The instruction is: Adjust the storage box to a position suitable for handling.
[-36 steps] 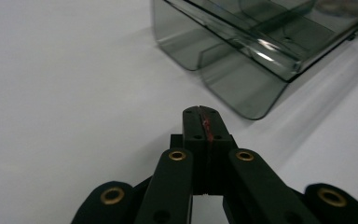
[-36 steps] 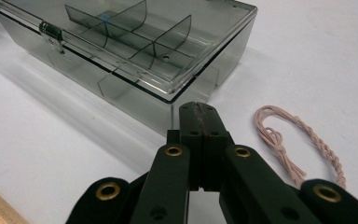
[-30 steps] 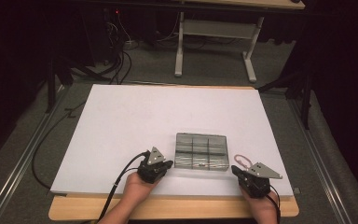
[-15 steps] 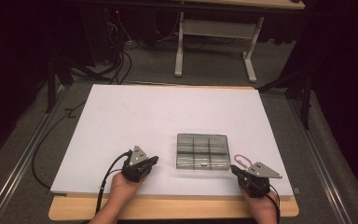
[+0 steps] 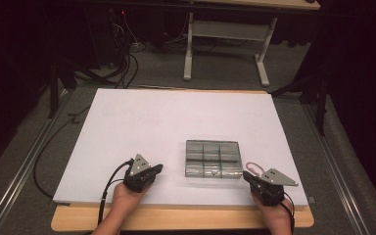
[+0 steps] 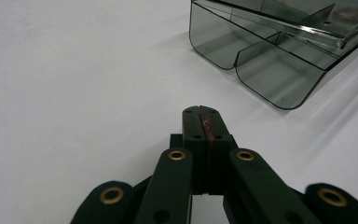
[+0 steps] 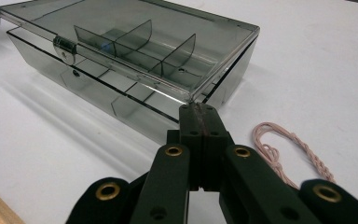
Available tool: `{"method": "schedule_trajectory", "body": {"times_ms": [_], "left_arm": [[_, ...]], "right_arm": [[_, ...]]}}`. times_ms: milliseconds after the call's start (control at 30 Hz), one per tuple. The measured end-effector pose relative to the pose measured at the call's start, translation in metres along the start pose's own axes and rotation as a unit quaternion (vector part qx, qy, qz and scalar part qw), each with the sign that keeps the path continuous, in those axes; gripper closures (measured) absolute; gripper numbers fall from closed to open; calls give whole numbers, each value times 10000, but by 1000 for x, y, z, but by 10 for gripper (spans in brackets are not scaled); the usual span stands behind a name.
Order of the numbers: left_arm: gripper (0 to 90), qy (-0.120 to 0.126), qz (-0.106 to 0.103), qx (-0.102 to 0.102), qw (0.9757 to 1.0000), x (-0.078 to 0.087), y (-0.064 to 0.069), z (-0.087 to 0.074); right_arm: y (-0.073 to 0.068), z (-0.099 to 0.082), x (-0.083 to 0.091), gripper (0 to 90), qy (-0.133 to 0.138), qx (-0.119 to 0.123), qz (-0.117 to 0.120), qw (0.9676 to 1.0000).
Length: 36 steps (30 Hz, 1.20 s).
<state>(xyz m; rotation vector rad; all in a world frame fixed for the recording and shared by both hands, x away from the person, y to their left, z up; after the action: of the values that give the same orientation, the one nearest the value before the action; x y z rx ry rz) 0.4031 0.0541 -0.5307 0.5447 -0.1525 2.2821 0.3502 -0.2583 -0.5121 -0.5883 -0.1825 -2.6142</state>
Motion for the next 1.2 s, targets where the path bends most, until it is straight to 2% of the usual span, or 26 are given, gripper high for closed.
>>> {"method": "schedule_trajectory", "body": {"times_ms": [200, 300, 467, 700, 933, 1200], "left_arm": [[900, -64, 39, 87, 9999, -2, 3, 1], [900, -48, -97, 32, 9999, -4, 14, 3], [898, 86, -450, -28, 9989, -5, 33, 10], [900, 189, -708, -74, 9973, -12, 49, 23], [900, 306, -785, -58, 9964, -17, 56, 30], [900, 317, -919, -86, 9952, -25, 65, 37]], "right_arm": [[0, 4, 1, 900, 76, -12, 1, 10000], [0, 6, 1, 900, 102, 1, 9, 9999], [-1, 10, 2, 900, 152, 6, 19, 9999], [-1, 17, 2, 900, 243, 19, 39, 9997], [-2, 20, 1, 900, 277, 48, 55, 9996], [-5, 23, 0, 900, 307, 55, 87, 9995]]}}
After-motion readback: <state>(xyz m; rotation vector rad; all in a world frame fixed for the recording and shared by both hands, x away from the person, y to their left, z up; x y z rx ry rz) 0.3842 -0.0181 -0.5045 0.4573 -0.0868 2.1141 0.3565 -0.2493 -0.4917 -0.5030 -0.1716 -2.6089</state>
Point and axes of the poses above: each handheld gripper's, and its own axes: x roughly backward along the jaws, z roughly out of its top, y roughly to its right, the point moved 9 cm from there along -x, roughly forward along the jaws, and after that the axes turned 5 degrees about y, right-handed, at the moved point
